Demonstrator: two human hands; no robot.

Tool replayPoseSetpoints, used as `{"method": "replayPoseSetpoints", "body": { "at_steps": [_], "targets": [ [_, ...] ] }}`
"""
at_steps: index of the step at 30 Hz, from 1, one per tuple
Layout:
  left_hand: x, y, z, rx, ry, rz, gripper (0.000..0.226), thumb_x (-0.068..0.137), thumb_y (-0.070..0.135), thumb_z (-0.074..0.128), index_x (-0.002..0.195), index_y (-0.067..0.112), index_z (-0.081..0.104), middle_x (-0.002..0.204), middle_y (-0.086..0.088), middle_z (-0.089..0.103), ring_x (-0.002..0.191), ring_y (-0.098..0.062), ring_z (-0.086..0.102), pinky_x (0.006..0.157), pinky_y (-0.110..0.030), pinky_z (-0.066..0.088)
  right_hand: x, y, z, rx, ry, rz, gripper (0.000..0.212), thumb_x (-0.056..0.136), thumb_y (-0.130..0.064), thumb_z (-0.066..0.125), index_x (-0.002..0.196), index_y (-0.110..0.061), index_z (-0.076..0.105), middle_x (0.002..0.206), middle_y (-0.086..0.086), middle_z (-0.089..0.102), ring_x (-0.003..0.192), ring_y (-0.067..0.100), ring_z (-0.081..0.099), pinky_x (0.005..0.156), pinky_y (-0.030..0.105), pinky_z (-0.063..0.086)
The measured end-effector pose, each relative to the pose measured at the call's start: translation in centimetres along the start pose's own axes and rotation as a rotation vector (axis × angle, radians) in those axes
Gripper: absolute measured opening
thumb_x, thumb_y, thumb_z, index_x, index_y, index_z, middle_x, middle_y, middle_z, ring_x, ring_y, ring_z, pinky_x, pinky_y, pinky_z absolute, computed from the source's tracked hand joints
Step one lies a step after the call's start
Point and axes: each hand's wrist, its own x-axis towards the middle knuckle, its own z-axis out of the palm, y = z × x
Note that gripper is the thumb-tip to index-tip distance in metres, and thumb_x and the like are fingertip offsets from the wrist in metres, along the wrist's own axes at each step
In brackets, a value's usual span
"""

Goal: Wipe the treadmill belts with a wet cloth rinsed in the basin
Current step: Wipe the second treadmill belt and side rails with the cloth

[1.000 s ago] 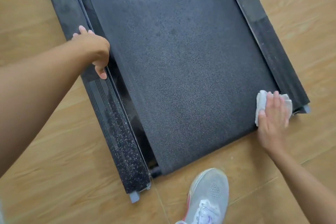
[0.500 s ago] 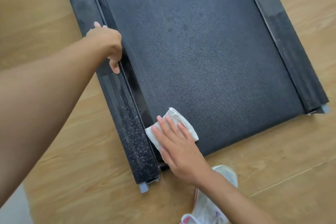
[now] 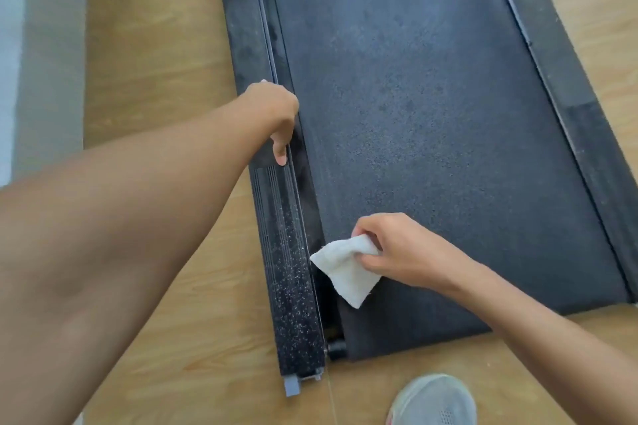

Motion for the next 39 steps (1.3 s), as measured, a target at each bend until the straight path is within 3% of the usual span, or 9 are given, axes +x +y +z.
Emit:
{"method": "replayPoseSetpoints", "body": {
  "at_steps": [3,7,13,21,27,30,35,37,39],
  "targets": [
    [0.4,-1.6,-0.1,-0.130,-0.004,0.039,0.081,0.076,0.059,0.087,0.134,0.009,0.062,0.111,-0.007,0.059,0.118,-0.035,0.062,0.093,-0.045,0.058,2.5,-2.5,-6.8,0.089,0.127,-0.030,0.008,0.092,-0.022,0.062,0.094,-0.028,0.058,0.096,-0.008,0.061,0.081,0.008,0.059,0.064,0.026,0.044],
    [-0.2,-5.7,-0.9,-0.358,-0.145,0.091,0.101,0.087,0.057,0.078,0.160,0.006,0.030,0.154,-0.014,0.046,0.123,-0.035,0.061,0.101,-0.046,0.057,6.5,-4.9,-16.1,0.279,0.299,-0.013,0.009,0.096,-0.022,0.063,0.101,-0.018,0.057,0.098,0.004,0.068,0.082,0.021,0.067,0.070,0.043,0.060],
    [-6.3,-15.7,-9.7,-0.447,0.064,0.017,0.112,0.097,0.047,0.070,0.166,0.008,-0.009,0.171,-0.017,0.022,0.154,-0.035,0.031,0.122,-0.041,0.032,9.9,-12.0,-27.6,0.490,0.054,-0.013,0.023,0.101,-0.008,0.064,0.124,-0.007,0.060,0.114,0.013,0.074,0.098,0.024,0.076,0.073,0.037,0.066],
    [-8.1,-22.5,-16.0,-0.369,0.256,0.049,0.106,0.102,0.046,0.063,0.165,0.009,-0.014,0.174,-0.009,-0.017,0.156,-0.033,0.027,0.124,-0.039,0.029,19.0,-21.4,-35.0,0.535,0.219,-0.095,0.023,0.095,-0.005,0.057,0.113,-0.006,0.072,0.105,0.014,0.076,0.092,0.025,0.076,0.055,0.027,0.061],
    [6.9,-20.1,-8.6,-0.521,0.402,0.028,0.075,0.110,0.039,0.046,0.168,0.016,0.004,0.175,-0.008,-0.007,0.161,-0.029,0.011,0.126,-0.048,0.027,30.6,-17.8,-29.3,0.682,0.158,0.077,0.012,0.098,-0.009,0.061,0.105,-0.009,0.071,0.105,0.014,0.074,0.095,0.027,0.073,0.082,0.039,0.064],
    [15.5,-17.9,-5.7,-0.749,0.485,-0.009,0.063,0.111,0.032,0.041,0.166,0.011,0.017,0.175,-0.009,0.000,0.162,-0.028,0.003,0.126,-0.049,0.025,34.0,-14.8,-26.6,0.910,0.317,0.129,0.018,0.100,-0.008,0.055,0.098,-0.013,0.072,0.105,0.014,0.076,0.096,0.029,0.073,0.079,0.037,0.058],
    [25.9,-18.8,-8.3,-0.946,0.752,-0.041,0.053,0.111,0.029,0.038,0.162,0.014,0.031,0.175,-0.003,0.014,0.162,-0.025,0.007,0.124,-0.049,0.025,42.3,-13.7,-29.9,0.367,0.664,-0.079,0.016,0.100,-0.010,0.039,0.108,-0.007,0.053,0.086,0.004,0.051,0.073,0.023,0.048,0.060,0.031,0.043],
    [29.6,-20.6,-10.1,-0.943,0.783,-0.056,0.055,0.110,0.023,0.036,0.163,0.015,0.029,0.175,0.000,0.013,0.162,-0.021,0.006,0.127,-0.050,0.021,46.3,-13.4,-29.4,-0.077,0.457,-0.149,0.037,0.103,-0.017,0.034,0.135,-0.010,0.050,0.119,0.004,0.057,0.102,0.032,0.056,0.088,0.040,0.047],
    [33.2,-21.7,-11.0,-1.064,0.708,-0.162,0.057,0.111,0.024,0.033,0.166,0.017,0.020,0.176,0.003,0.003,0.162,-0.022,0.001,0.127,-0.052,0.020,50.1,-12.3,-28.1,-0.508,0.238,-0.141,0.072,0.102,-0.040,0.011,0.162,-0.004,0.026,0.169,0.011,0.030,0.156,0.033,0.028,0.123,0.042,0.026]
  ]
}}
